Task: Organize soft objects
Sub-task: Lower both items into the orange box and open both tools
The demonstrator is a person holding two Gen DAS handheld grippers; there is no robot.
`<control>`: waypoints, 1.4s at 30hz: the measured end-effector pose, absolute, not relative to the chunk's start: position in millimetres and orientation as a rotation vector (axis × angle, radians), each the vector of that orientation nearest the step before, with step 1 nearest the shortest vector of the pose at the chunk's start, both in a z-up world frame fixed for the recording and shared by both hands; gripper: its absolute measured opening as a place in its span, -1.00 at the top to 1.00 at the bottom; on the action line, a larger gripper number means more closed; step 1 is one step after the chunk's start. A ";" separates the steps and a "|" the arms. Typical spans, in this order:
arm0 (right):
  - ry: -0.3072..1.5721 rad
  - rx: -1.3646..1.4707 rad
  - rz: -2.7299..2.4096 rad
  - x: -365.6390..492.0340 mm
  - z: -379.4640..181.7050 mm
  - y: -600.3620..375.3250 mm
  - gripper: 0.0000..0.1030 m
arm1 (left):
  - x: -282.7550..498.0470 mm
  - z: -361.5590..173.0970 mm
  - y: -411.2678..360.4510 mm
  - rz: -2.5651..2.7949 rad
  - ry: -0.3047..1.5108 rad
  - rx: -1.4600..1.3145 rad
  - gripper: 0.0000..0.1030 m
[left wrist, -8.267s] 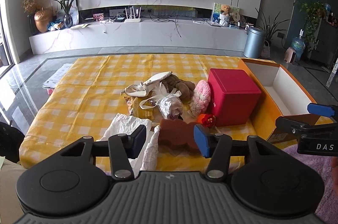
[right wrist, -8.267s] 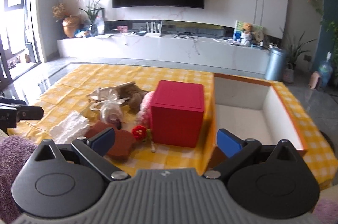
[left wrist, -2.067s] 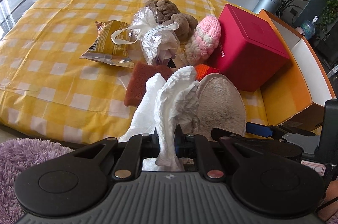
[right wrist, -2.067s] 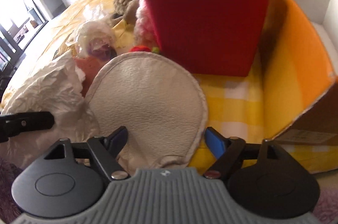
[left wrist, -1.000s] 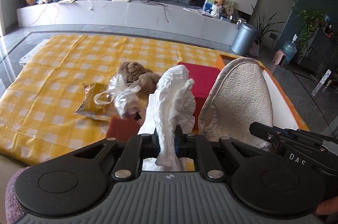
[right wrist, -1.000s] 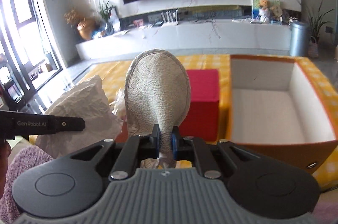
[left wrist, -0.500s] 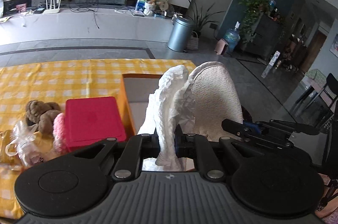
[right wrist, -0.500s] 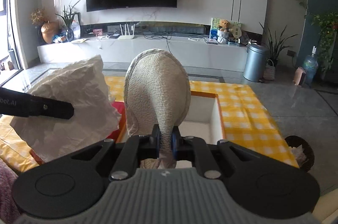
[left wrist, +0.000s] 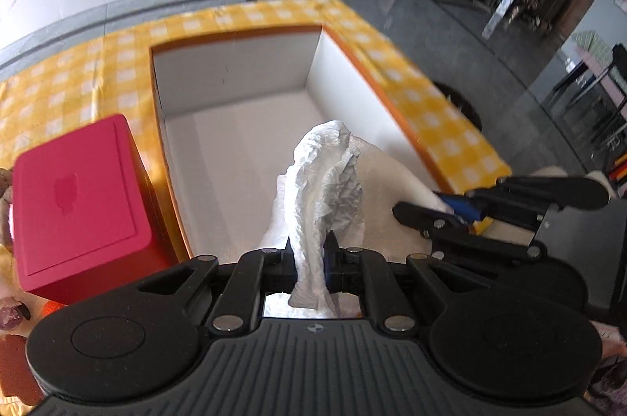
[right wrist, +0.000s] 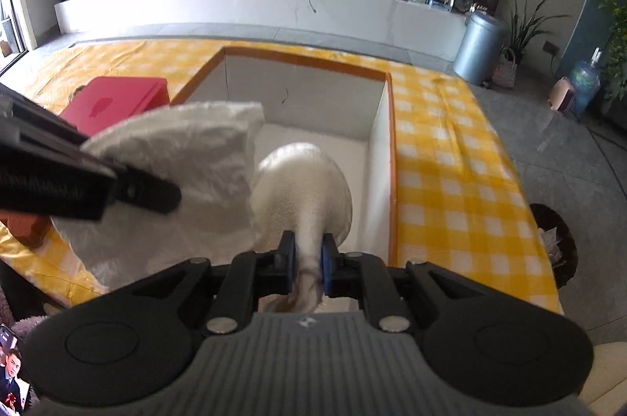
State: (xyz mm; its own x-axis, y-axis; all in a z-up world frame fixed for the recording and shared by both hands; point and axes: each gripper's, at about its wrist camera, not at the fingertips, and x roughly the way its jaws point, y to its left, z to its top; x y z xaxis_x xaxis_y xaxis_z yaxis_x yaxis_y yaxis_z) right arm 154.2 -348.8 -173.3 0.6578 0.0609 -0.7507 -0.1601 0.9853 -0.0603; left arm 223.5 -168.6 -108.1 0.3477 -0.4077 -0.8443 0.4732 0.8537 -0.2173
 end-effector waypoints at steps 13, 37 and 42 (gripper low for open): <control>0.975 -0.166 0.196 189.4 -207.1 -334.6 0.78 | 232.8 -137.4 -190.5 -0.547 1.161 0.233 0.78; 0.874 -0.253 0.062 155.9 -145.5 -325.1 -0.04 | 200.0 -52.2 -144.8 -0.530 0.896 0.120 0.02; 0.731 -0.171 0.017 120.1 -112.5 -316.8 -0.28 | 170.4 -21.5 -114.4 -0.497 0.719 0.089 0.01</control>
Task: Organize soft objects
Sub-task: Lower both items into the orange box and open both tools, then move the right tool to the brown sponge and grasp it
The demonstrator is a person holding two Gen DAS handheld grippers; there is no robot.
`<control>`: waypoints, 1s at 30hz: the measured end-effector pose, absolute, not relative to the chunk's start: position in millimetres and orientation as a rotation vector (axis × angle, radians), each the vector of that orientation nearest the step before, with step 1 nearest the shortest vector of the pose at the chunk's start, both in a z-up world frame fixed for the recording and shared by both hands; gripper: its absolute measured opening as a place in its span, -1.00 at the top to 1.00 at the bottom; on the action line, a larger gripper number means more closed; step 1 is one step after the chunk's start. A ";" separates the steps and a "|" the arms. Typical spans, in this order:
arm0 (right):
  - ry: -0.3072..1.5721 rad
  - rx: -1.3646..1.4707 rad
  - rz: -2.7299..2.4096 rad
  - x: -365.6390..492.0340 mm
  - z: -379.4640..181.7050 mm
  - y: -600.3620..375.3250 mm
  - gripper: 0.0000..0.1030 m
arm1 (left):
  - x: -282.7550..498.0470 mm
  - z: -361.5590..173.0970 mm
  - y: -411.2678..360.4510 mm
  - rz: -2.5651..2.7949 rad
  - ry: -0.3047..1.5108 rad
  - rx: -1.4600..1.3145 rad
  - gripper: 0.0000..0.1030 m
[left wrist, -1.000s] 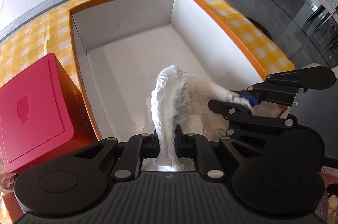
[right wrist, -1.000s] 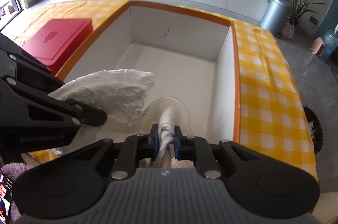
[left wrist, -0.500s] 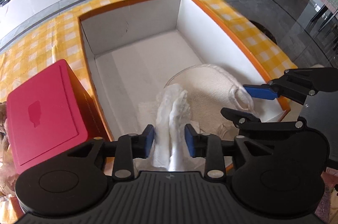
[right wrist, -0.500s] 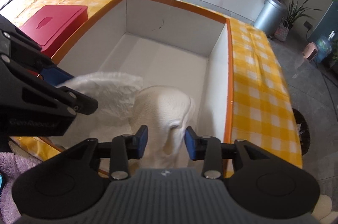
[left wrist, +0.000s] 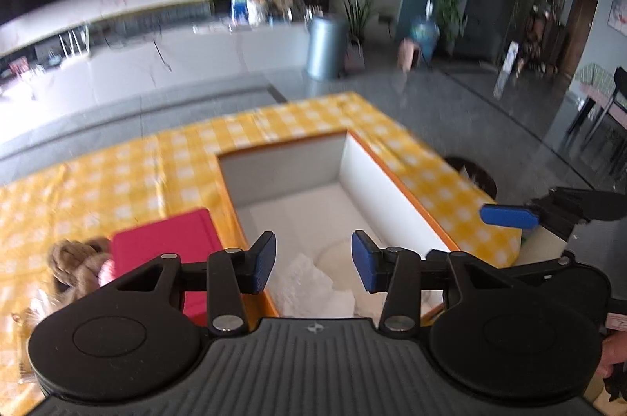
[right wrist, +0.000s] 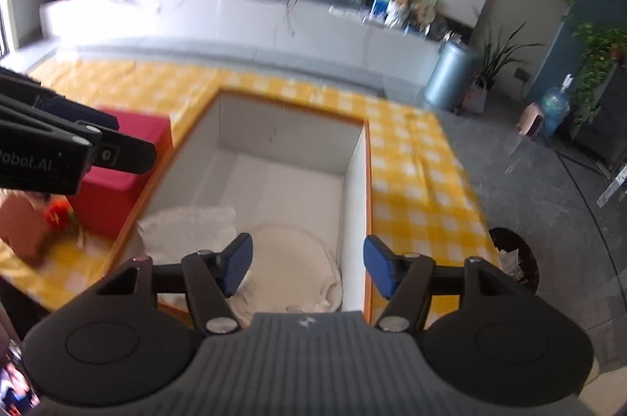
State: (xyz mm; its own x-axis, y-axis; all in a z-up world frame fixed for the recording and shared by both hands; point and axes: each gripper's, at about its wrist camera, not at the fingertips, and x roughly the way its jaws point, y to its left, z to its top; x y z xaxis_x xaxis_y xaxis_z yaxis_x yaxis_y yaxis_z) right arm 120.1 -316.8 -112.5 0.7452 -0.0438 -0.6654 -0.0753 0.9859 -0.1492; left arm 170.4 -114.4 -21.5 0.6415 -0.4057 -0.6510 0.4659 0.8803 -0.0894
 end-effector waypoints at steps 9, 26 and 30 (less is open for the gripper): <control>0.532 0.032 0.028 57.7 -98.4 -275.2 -0.39 | 102.2 -2.1 -57.2 -0.362 0.461 0.125 -0.02; 0.609 0.123 0.107 25.8 -162.6 -165.4 -0.61 | 53.0 -62.3 54.8 -0.148 0.613 0.011 -0.05; 0.630 0.105 0.138 30.8 -179.8 -145.9 -0.61 | 47.2 -83.5 76.9 -0.142 0.678 -0.019 -0.01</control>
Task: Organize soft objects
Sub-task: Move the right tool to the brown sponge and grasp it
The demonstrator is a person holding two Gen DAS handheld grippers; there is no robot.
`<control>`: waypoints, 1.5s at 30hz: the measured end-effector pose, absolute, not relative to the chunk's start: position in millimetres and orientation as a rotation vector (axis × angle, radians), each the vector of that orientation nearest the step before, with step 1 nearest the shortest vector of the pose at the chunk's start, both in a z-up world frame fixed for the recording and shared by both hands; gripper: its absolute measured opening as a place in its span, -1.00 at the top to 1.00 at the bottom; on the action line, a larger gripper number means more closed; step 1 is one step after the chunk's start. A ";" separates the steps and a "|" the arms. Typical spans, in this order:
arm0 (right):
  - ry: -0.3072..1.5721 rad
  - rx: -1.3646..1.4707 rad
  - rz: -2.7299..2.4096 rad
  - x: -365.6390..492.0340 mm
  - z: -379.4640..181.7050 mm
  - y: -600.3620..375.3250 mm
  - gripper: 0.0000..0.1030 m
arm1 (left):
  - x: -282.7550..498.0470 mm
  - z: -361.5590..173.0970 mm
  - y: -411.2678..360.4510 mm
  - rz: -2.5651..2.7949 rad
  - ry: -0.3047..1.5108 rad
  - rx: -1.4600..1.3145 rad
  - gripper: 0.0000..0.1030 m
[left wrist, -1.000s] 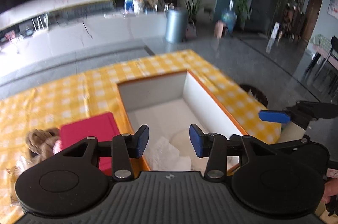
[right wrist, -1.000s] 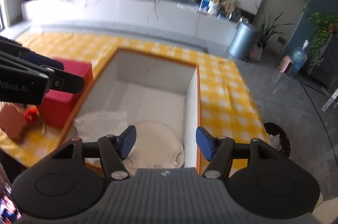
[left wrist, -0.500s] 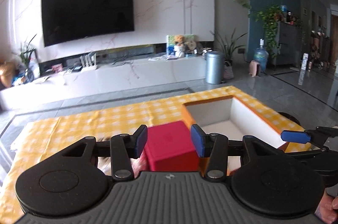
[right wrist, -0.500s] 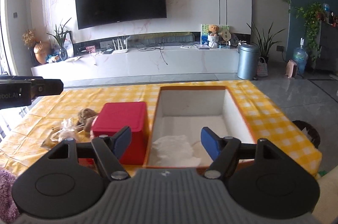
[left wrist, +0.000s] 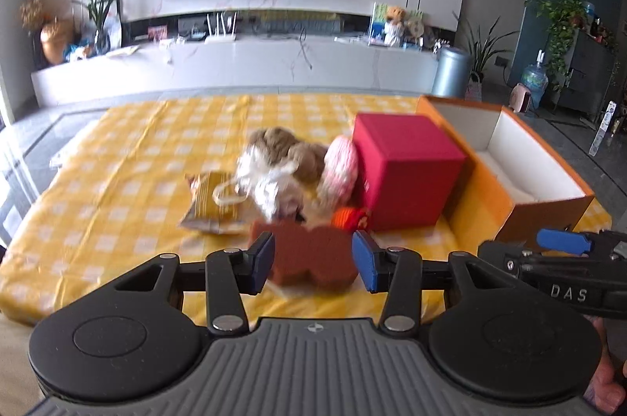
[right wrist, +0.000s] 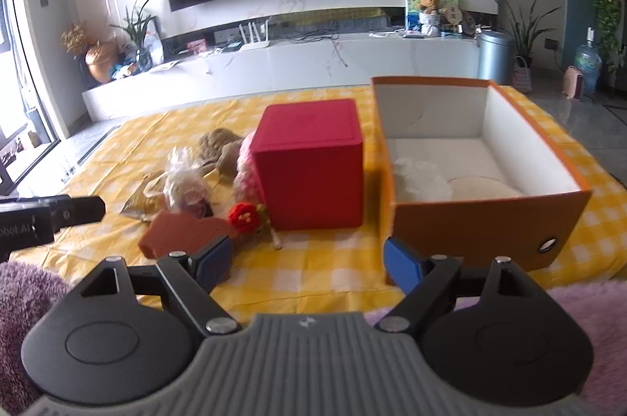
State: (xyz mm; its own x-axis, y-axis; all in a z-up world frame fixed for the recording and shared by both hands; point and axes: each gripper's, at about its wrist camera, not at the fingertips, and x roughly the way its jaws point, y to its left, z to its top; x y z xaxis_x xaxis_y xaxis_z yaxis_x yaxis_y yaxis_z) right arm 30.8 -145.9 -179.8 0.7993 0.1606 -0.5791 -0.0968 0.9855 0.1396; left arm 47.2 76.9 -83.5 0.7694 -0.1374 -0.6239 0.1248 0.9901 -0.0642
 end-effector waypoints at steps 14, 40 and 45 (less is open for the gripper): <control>0.769 0.039 0.285 70.5 -212.2 -107.1 -0.61 | 67.5 -116.5 101.6 -0.096 0.851 -0.018 0.00; 0.946 -0.066 0.480 154.2 -272.1 -35.0 -0.11 | 120.0 -156.7 133.7 -0.079 1.027 -0.127 0.03; 0.937 -0.049 0.488 154.9 -270.0 -37.7 0.02 | 118.4 -155.9 133.6 -0.074 1.022 -0.126 0.03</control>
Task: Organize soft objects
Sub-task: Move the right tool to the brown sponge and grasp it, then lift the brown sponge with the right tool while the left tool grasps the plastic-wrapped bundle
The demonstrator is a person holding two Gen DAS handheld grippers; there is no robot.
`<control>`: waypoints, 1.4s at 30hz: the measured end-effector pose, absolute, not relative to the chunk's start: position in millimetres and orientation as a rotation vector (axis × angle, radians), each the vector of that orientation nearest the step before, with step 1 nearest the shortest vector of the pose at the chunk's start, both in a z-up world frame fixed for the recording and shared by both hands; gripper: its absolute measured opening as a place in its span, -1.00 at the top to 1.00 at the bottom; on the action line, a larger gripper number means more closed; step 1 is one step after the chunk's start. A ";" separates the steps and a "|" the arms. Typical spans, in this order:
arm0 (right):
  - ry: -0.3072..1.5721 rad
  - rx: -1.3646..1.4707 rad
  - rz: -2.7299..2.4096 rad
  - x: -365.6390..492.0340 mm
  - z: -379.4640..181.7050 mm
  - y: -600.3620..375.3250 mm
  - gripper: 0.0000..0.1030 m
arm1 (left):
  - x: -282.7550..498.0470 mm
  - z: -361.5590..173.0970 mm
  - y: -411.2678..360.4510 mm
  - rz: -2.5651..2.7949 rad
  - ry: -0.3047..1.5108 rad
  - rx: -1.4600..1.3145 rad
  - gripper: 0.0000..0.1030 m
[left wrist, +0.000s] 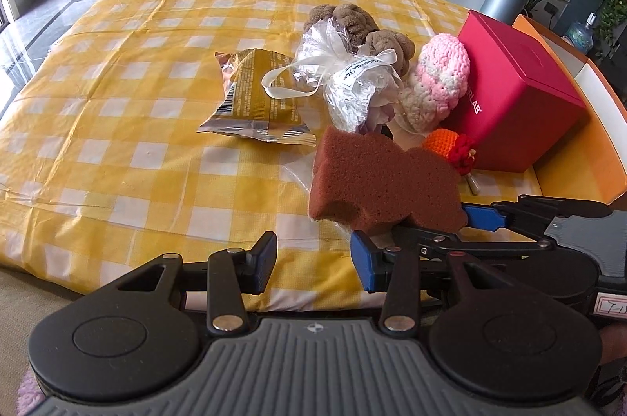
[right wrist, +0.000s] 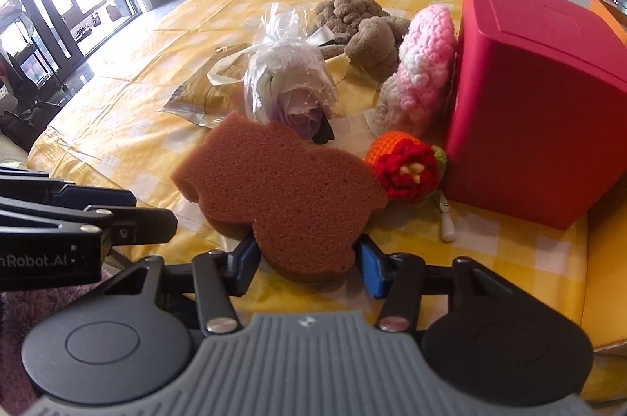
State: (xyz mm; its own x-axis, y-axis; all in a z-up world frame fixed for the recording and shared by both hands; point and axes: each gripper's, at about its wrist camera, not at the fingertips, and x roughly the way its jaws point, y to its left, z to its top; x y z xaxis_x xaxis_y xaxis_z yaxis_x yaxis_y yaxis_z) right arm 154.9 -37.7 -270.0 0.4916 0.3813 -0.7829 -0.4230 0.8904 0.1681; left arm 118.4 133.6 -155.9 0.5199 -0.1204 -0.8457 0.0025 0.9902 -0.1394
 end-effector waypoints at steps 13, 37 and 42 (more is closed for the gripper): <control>0.878 -0.159 0.453 131.8 -240.3 -45.7 0.06 | 110.3 -136.7 131.2 -0.109 0.940 -0.110 0.03; 1.013 -0.179 0.348 175.4 -235.1 -56.6 0.05 | 188.3 -151.8 92.9 -0.160 0.857 0.122 0.03; 1.042 -0.158 0.344 176.2 -242.4 -59.3 0.06 | 199.0 -161.2 89.8 -0.149 0.858 0.152 0.12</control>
